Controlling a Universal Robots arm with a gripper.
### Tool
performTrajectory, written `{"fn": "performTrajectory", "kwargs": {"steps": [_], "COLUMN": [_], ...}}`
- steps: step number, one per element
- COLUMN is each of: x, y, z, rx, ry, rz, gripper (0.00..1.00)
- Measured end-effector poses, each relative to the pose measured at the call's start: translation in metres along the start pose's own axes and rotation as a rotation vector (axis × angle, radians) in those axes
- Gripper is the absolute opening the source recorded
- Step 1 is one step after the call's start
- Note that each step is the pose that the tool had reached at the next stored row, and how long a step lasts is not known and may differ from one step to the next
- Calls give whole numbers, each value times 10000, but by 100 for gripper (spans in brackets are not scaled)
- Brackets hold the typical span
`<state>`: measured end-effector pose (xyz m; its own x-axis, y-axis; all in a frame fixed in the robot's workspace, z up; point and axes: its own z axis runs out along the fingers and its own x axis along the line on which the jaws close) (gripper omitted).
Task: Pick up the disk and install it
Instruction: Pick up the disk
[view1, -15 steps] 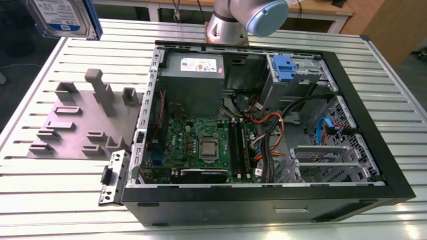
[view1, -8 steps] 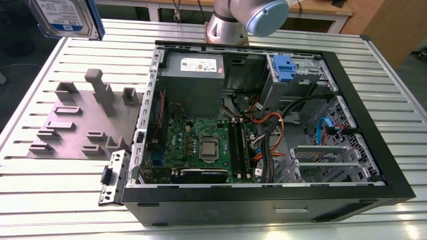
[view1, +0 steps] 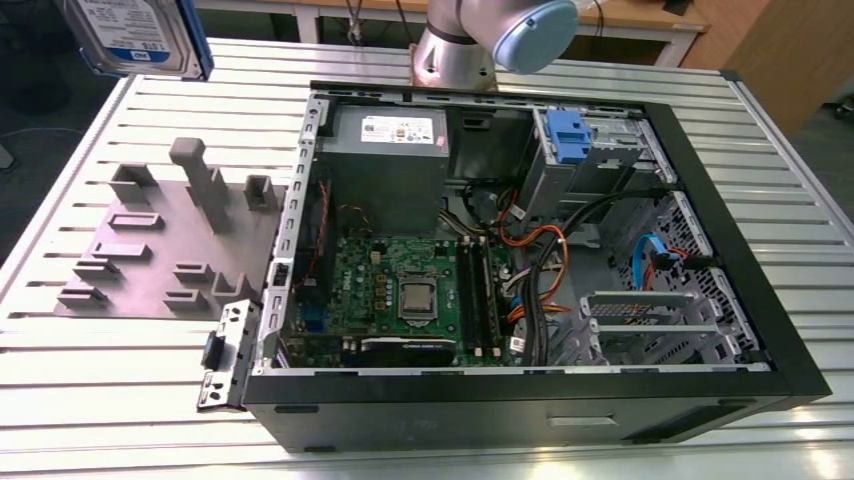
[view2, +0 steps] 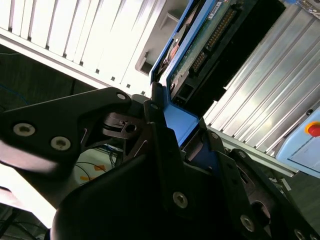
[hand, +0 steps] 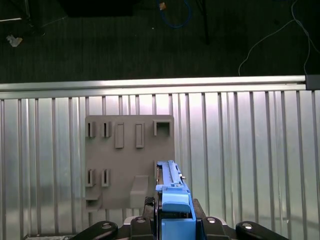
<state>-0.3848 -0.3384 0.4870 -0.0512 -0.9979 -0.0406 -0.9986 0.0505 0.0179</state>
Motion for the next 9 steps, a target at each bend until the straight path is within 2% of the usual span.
{"fn": "performTrajectory", "kwargs": {"steps": [5, 9], "x": [-4, 25], "y": [-89, -106], "z": [-2, -4], "rx": [-67, -77], "ry": [4, 4], "rz": [3, 4], "gripper": [36, 36]}}
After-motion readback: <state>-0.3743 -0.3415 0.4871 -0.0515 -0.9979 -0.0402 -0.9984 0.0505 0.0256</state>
